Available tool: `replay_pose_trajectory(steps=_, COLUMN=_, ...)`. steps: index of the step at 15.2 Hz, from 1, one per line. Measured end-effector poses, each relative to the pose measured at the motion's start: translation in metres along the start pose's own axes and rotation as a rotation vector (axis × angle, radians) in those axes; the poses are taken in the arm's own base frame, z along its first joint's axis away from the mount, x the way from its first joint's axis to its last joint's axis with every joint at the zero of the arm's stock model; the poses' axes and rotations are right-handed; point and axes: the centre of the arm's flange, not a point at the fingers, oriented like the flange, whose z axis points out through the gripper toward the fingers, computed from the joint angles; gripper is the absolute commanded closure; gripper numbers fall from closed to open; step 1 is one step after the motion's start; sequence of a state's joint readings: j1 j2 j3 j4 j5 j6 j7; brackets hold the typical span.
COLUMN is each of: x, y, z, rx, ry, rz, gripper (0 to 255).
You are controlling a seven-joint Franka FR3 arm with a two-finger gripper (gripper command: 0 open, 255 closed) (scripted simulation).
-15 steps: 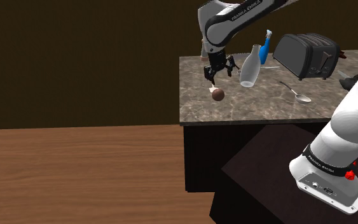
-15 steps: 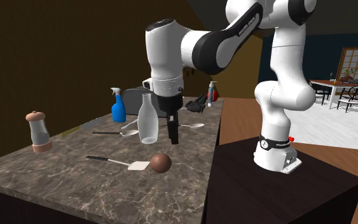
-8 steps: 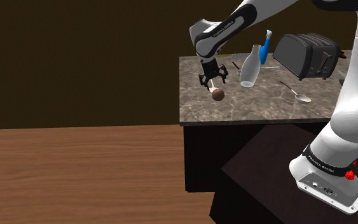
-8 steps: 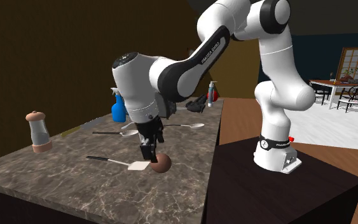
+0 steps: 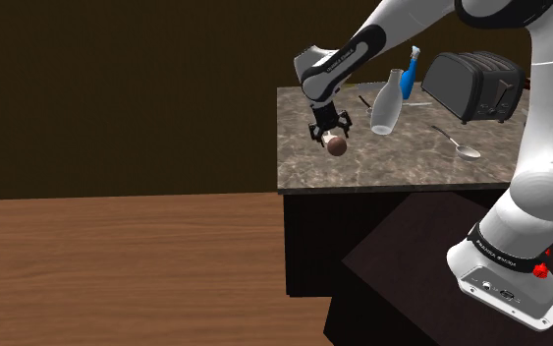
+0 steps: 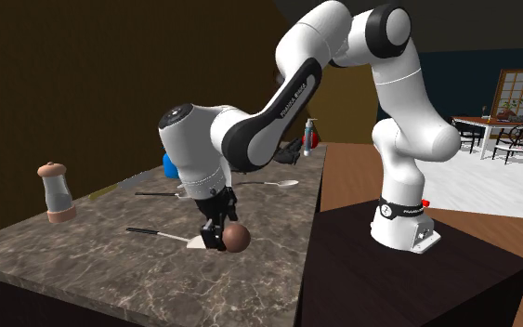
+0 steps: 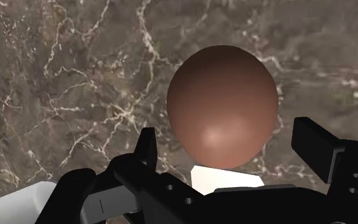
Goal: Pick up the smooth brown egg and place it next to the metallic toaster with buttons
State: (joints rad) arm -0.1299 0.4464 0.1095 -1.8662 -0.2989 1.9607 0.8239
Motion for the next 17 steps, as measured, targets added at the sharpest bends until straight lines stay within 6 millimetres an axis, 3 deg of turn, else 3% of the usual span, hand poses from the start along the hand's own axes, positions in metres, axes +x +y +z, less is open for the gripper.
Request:
replay_pose_trajectory(steps=2, x=0.0001, y=-0.0001, z=0.0107, rx=0.000, ry=0.000, rz=0.000, gripper=0)
replay_pose_trajectory(steps=8, x=0.0004, y=-0.0002, z=0.0134, rx=0.000, ry=0.000, rz=0.000, gripper=0)
replay_pose_trajectory(steps=9, x=0.0004, y=-0.0002, z=0.0134, rx=0.000, ry=0.000, rz=0.000, gripper=255)
replay_pose_trajectory(steps=17, x=0.0009, y=0.0000, z=0.0131, rx=0.000, ry=0.001, rz=0.001, gripper=255)
